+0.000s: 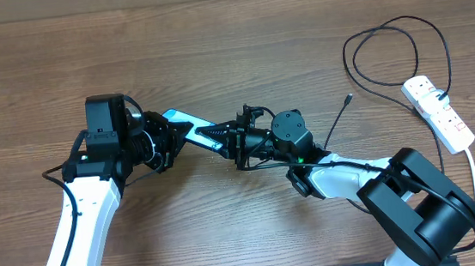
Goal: Plug charger to phone and switch on socket
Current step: 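Close the left gripper on the phone's bottom end, then open the right gripper and pull it away from the phone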
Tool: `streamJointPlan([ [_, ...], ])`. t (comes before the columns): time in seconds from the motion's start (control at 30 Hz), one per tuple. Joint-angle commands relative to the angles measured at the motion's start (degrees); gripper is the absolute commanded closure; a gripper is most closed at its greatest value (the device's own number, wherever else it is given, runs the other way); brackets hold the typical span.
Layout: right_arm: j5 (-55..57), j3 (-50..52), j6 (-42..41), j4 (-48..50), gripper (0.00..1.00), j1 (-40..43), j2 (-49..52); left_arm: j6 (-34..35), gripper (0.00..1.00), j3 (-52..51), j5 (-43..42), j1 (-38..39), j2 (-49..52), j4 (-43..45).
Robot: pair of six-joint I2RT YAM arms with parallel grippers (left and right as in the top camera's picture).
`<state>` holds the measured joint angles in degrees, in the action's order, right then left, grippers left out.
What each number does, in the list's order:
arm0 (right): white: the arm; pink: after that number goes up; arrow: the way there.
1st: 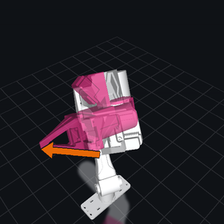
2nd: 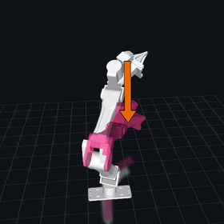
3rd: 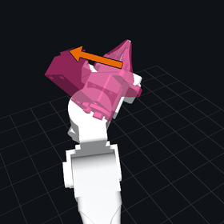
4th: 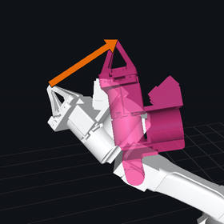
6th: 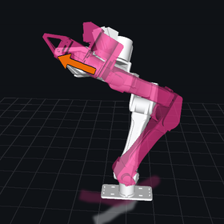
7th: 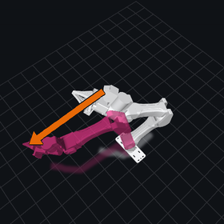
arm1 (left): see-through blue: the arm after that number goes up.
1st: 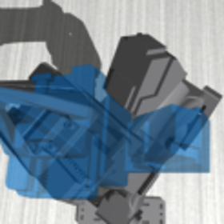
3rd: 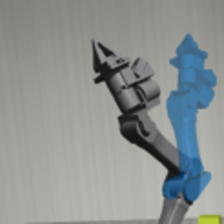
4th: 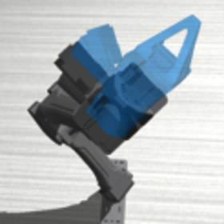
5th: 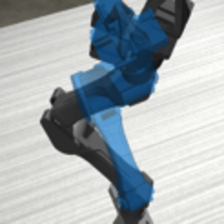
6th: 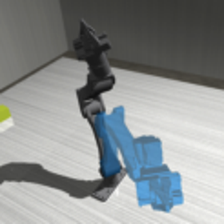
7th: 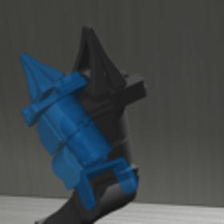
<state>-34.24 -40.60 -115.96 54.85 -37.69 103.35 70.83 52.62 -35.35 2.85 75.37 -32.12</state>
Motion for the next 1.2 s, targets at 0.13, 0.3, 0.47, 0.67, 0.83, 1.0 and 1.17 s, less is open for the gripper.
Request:
streamJointPlan([
  [0.13,-2.9,-1.6,-7.0,0.3,0.95,-1.2,-1.0,-1.1,0.96,-0.4,0.4,0.5,-0.5,-0.3],
  [0.3,-3.1,-1.6,-7.0,0.3,0.89,-1.2,-1.0,-0.9,0.96,-0.4,0.4,0.5,-0.5,1.6],
  [0.47,-3.5,-1.6,-7.0,0.3,0.72,-1.2,-1.0,-1.1,0.96,-0.4,1.7,0.5,-0.5,2.9],
  [0.67,-4.4,-1.6,-7.0,-0.2,0.60,-1.2,-1.0,-5.8,0.96,-0.4,4.6,0.4,-0.5,2.9],
  [0.83,-4.4,-1.6,-1.3,-5.2,0.49,-1.2,-1.0,-13.1,0.96,-0.4,4.9,-0.7,-0.5,2.4],
  [1.0,-4.4,-1.6,10.3,-11.0,0.28,-1.2,-1.0,-18.6,0.96,-0.4,1.0,-3.7,0.2,0.6],
  [1.17,-4.1,-1.6,29.2,-15.9,0.00,-1.2,-1.0,-26.7,0.96,-0.4,-7.5,-7.1,4.4,-1.6],
])
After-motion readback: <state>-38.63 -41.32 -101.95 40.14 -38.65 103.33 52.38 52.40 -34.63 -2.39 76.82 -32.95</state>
